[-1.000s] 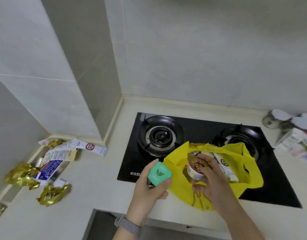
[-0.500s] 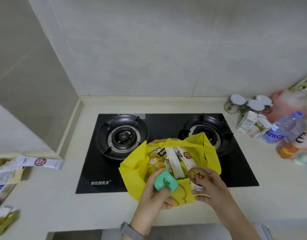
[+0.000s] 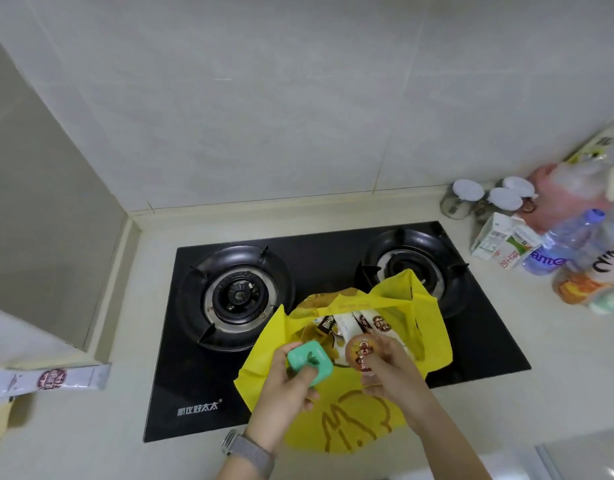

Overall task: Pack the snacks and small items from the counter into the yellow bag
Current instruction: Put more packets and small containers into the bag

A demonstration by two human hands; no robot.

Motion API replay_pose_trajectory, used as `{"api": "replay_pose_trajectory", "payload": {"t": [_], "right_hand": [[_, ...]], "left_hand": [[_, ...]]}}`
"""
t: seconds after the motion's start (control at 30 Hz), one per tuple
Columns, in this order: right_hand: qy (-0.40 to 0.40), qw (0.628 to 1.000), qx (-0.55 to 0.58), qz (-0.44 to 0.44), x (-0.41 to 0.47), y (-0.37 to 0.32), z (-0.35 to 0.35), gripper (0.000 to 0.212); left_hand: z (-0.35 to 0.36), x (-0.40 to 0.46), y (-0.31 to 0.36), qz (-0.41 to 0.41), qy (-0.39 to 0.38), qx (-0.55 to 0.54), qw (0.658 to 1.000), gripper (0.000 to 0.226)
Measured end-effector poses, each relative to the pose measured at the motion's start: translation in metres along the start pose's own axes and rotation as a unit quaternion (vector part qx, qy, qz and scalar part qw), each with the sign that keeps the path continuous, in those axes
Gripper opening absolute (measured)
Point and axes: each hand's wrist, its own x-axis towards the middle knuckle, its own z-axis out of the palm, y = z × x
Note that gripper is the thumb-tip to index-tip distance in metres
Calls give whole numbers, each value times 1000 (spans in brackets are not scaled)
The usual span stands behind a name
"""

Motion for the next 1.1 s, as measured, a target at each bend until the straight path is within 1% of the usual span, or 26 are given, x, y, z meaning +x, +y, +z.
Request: {"api": "replay_pose_trajectory", "payload": {"t": [0.13, 0.23, 0.3, 0.37, 0.43, 0.47, 0.6, 0.8, 0.9, 1.0, 1.1], "right_hand": [[-32, 998, -55, 28, 8, 10, 24, 37], [-9, 997, -68, 21, 17, 17, 35, 36], [6, 999, -43, 27, 25, 20, 38, 37], [8, 998, 29, 47, 35, 22, 38, 38], [13, 992, 105, 64, 43, 21, 40, 34], [19, 990, 125, 68, 45, 20, 42, 32], [32, 987, 143, 61, 52, 10, 49, 33], [53, 989, 131, 34, 58, 6, 58, 22], [37, 986, 162, 26, 51, 7, 60, 26], [16, 980, 193, 41, 39, 10, 62, 21], [-4, 977, 207, 46, 29, 14, 56, 23]], "left_hand": [[-11, 3, -7, -20, -9, 22, 1000, 44], [-16, 3, -11, -46, -10, 30, 998, 44], [-19, 4, -14, -57, -2, 36, 998, 43], [-19, 5, -13, -59, 8, 41, 997, 37], [-19, 5, -12, -53, 12, 43, 998, 31], [-19, 5, -11, -50, 13, 41, 998, 30], [-18, 4, -8, -43, 20, 34, 998, 26], [-16, 7, -7, -34, 22, 20, 999, 37], [-17, 8, -7, -30, 24, 6, 999, 36], [-17, 9, -7, -28, 28, -7, 999, 36], [-16, 11, -4, -21, 32, -14, 999, 39]]}}
